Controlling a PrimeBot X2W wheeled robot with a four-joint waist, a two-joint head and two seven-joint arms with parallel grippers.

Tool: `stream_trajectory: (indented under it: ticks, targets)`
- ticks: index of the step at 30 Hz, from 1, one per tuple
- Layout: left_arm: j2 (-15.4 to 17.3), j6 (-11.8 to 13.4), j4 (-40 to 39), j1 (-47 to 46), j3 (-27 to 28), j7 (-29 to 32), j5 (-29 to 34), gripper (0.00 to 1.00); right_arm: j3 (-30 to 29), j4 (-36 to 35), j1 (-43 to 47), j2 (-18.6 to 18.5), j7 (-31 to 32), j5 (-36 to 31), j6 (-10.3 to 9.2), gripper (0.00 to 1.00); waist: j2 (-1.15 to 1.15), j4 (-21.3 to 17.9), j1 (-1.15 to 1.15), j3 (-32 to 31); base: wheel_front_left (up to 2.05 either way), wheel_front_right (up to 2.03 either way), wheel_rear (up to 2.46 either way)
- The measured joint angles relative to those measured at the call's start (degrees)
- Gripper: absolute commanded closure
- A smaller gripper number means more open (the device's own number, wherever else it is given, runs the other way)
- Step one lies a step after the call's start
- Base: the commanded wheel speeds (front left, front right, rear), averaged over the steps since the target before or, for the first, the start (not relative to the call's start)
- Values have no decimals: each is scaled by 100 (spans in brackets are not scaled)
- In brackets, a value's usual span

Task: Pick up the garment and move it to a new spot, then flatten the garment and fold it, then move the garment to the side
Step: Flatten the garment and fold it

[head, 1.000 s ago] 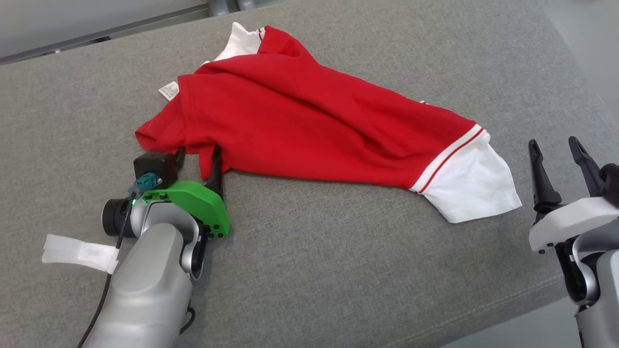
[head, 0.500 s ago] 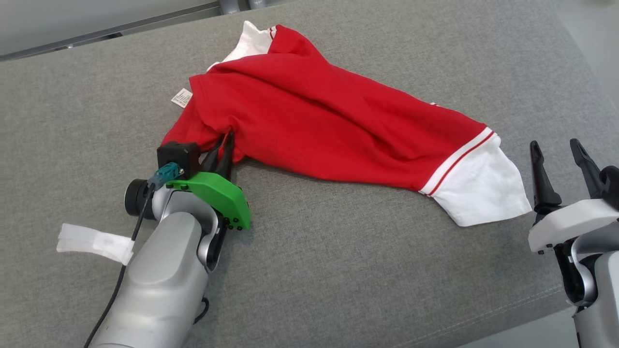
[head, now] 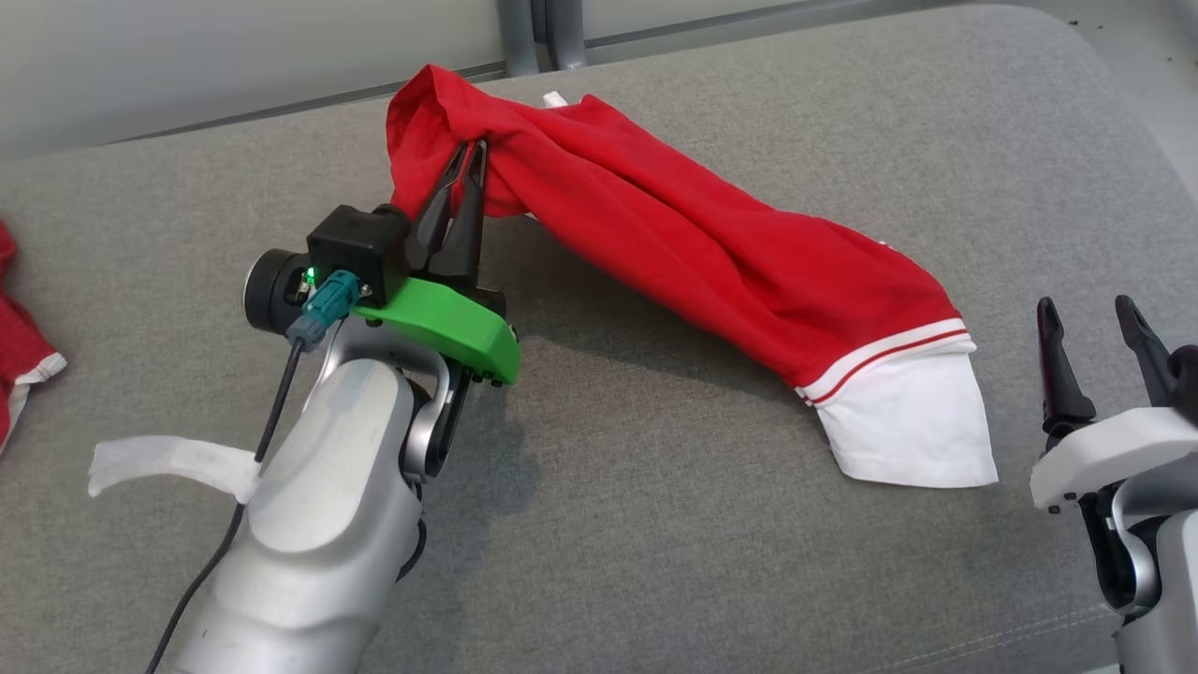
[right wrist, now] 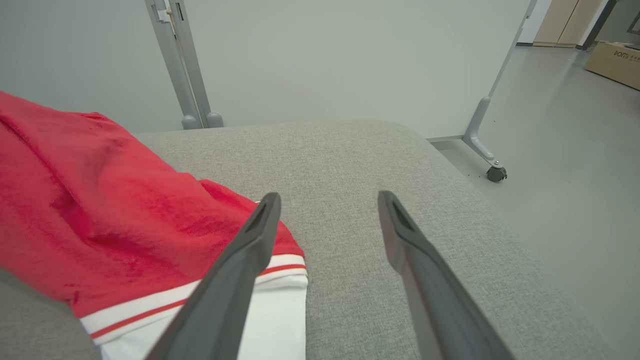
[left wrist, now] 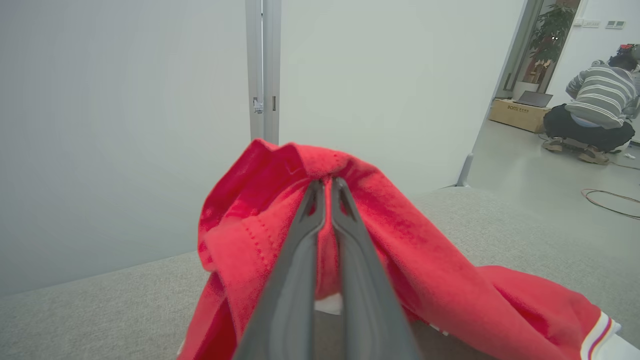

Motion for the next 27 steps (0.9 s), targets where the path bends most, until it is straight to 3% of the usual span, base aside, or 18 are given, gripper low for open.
stream_trajectory:
  ticks: [5, 15, 19, 23, 24, 25, 26, 27]
  targets:
    - [94, 216, -632, 286, -57, 423, 27, 100, -64, -1, 106, 33, 12, -7, 0, 0, 0, 75, 0, -153, 0, 0, 0]
    - [572, 1461, -1991, 1831, 65, 1334, 219, 100, -120, 15, 196, 147, -24, -32, 0, 0, 0, 38, 0, -116, 0, 0, 0]
    - [667, 1633, -2356, 2366, 44, 1563, 177, 100, -137, 34, 200, 151, -37, -33, 0, 0, 0, 55, 0, -52, 0, 0, 0]
    - [739, 1709, -2128, 2604, 107, 1604, 105, 100, -89, 102, 179, 168, -37, -38, 0, 0, 0, 95, 0, -23, 0, 0, 0]
    - [744, 1715, -2016, 2616, 143, 1557, 92, 84, -71, 126, 170, 167, -37, -38, 0, 0, 0, 103, 0, -22, 0, 0, 0]
    - [733, 1715, -1912, 2618, 164, 1517, 47, 54, -54, 146, 162, 165, -38, -38, 0, 0, 0, 110, 0, -23, 0, 0, 0]
    - [692, 1672, -1685, 2619, 163, 1443, -10, 0, -29, 175, 138, 155, -38, -38, 0, 0, 0, 122, 0, -35, 0, 0, 0]
    - [654, 1651, -1611, 2618, 181, 1374, -74, 0, -23, 185, 131, 145, -38, -38, 0, 0, 0, 131, 0, -42, 0, 0, 0]
